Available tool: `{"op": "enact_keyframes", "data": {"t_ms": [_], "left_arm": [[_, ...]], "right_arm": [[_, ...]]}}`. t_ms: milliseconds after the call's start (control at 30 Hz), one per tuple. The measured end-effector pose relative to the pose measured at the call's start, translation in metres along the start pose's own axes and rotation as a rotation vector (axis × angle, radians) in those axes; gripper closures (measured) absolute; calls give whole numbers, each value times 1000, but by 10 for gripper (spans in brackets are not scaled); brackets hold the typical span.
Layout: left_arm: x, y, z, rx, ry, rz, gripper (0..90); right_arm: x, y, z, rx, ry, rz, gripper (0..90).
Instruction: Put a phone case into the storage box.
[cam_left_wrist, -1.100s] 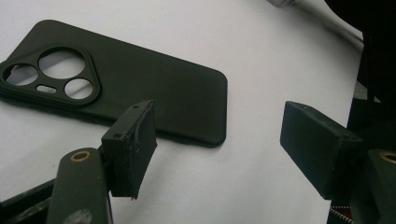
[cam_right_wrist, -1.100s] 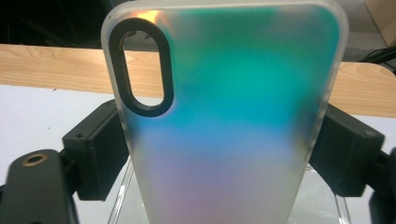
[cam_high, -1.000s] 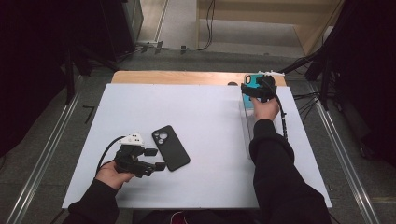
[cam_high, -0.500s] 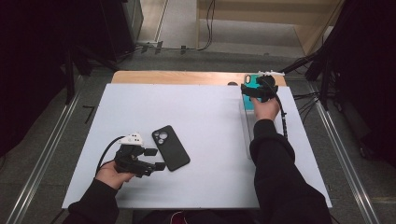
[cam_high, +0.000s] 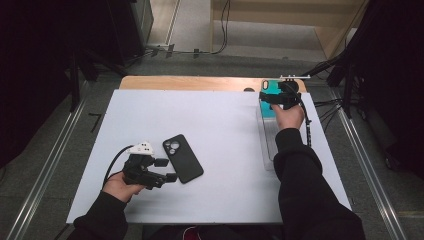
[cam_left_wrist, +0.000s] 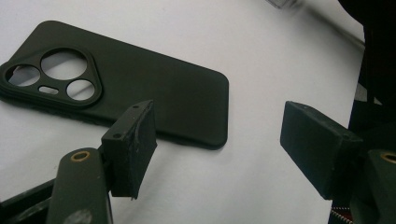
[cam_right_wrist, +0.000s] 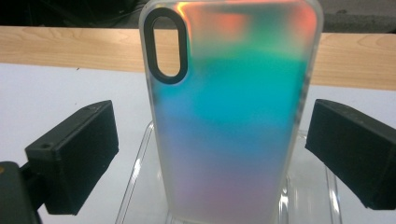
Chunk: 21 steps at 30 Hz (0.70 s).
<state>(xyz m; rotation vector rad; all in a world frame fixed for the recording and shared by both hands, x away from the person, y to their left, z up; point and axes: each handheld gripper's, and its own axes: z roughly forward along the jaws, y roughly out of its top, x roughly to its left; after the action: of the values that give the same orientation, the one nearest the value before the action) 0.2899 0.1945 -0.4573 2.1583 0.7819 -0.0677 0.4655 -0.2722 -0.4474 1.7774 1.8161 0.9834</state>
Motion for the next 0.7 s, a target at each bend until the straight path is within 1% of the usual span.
{"op": "enact_keyframes", "data": {"t_ms": [200, 367, 467, 500, 600, 700], "left_arm": [[1, 2, 1, -2, -2, -1, 271], [3, 3, 0, -1, -2, -6, 272], [4, 5, 0, -3, 0, -13, 272], [4, 5, 0, -4, 0, -12, 272], [6, 7, 0, -5, -6, -19, 272], [7, 8, 0, -10, -4, -27, 272]], "right_arm": [[-4, 2, -18, -7, 24, 6, 10], [-3, 0, -31, 19, 59, -11, 11], [-1, -2, -38, 36, 88, -18, 11], [0, -3, -41, 40, 100, -28, 11], [3, -5, -49, 50, 127, -40, 11], [6, -7, -58, 44, 162, -45, 12]]}}
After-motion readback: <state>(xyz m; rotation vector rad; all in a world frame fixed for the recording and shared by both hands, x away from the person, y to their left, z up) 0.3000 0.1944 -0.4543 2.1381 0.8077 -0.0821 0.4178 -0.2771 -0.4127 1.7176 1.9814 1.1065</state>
